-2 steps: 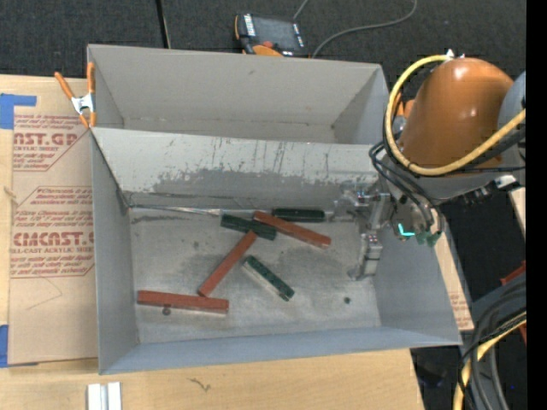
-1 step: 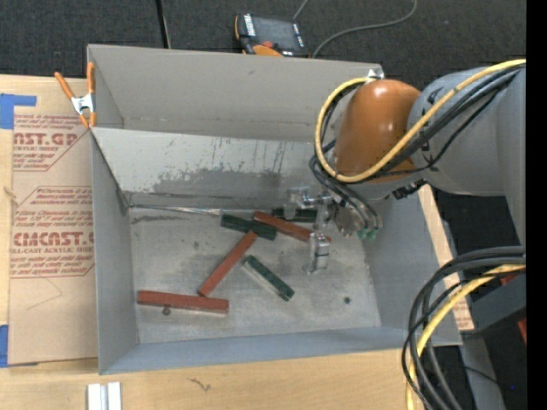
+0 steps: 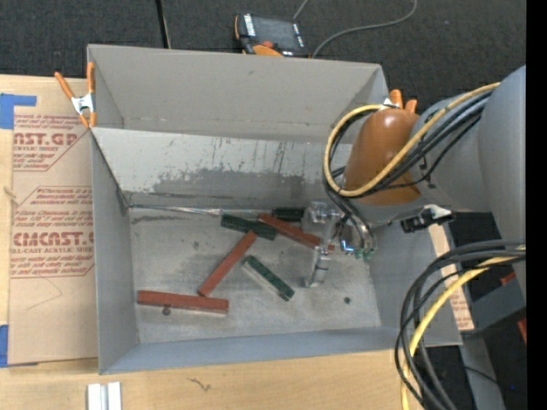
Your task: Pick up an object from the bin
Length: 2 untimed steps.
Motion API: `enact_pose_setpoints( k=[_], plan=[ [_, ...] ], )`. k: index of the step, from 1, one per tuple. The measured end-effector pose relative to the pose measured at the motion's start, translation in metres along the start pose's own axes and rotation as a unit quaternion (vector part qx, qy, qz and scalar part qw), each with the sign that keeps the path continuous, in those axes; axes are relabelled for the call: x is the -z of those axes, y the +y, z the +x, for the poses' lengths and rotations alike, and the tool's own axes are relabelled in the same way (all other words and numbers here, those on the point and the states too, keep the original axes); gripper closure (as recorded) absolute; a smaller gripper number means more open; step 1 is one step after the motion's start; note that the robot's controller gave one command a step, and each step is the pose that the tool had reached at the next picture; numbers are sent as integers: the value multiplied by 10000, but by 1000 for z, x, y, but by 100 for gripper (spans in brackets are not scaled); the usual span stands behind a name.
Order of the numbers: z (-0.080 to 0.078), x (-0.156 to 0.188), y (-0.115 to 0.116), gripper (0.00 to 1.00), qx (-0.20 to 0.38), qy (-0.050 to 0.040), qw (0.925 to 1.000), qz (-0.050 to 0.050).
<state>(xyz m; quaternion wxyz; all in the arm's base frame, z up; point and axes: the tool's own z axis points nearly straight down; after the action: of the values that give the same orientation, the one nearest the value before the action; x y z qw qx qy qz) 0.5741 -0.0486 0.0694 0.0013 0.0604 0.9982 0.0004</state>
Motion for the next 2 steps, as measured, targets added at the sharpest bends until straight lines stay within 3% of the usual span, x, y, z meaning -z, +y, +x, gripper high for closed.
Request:
enact_pose_setpoints(
  k=[1,2],
  plan=[
    [-2,3,1,100,8,-27,10000,-1],
    [-7,2,-10,100,104,-15,9999,-3]
  ],
)
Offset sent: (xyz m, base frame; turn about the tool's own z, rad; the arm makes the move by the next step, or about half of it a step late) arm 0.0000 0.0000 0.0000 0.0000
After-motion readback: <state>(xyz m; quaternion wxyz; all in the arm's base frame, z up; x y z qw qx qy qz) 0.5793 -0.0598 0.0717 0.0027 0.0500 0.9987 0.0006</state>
